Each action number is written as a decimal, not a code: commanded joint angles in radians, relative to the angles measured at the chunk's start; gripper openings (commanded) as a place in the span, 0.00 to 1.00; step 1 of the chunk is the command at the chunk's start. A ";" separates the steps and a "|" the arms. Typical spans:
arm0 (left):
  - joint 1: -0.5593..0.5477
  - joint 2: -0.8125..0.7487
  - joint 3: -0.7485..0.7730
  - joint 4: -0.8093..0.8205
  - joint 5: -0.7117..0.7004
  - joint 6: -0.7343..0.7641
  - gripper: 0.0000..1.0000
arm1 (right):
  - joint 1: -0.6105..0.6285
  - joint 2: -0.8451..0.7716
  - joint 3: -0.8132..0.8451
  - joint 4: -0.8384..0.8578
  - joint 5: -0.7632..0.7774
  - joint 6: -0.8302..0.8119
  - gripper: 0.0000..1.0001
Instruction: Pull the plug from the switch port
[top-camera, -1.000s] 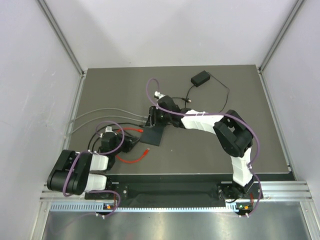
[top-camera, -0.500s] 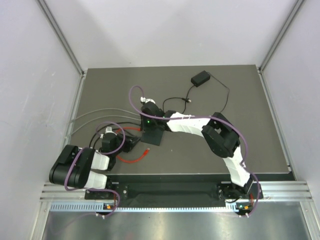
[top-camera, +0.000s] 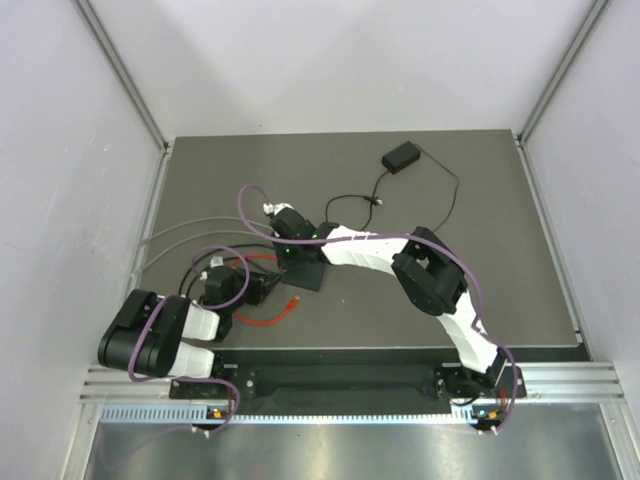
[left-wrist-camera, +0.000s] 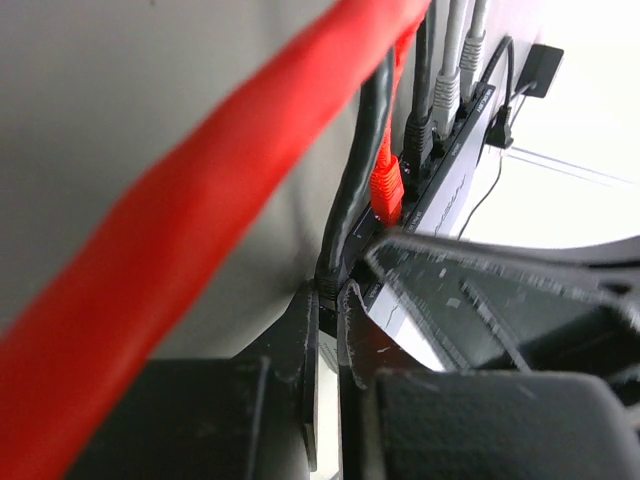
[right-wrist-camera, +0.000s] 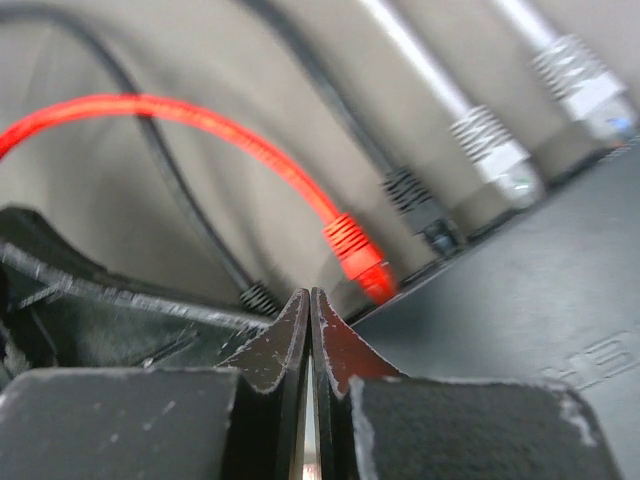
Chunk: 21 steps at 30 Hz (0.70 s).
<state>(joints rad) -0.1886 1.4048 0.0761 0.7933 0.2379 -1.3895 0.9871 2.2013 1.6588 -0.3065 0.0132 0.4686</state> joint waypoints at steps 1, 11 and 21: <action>-0.002 0.008 -0.070 -0.122 -0.132 -0.023 0.00 | 0.021 0.026 0.022 -0.143 0.004 -0.105 0.00; -0.002 -0.023 -0.071 -0.102 -0.175 -0.014 0.00 | 0.030 -0.009 -0.065 -0.151 0.025 -0.163 0.00; -0.002 -0.123 -0.130 -0.078 -0.205 0.090 0.00 | 0.025 -0.057 -0.134 -0.129 -0.068 -0.171 0.00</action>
<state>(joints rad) -0.2073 1.3518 0.0669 0.7601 0.1932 -1.3834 1.0092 2.1689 1.5894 -0.2420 -0.0257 0.3309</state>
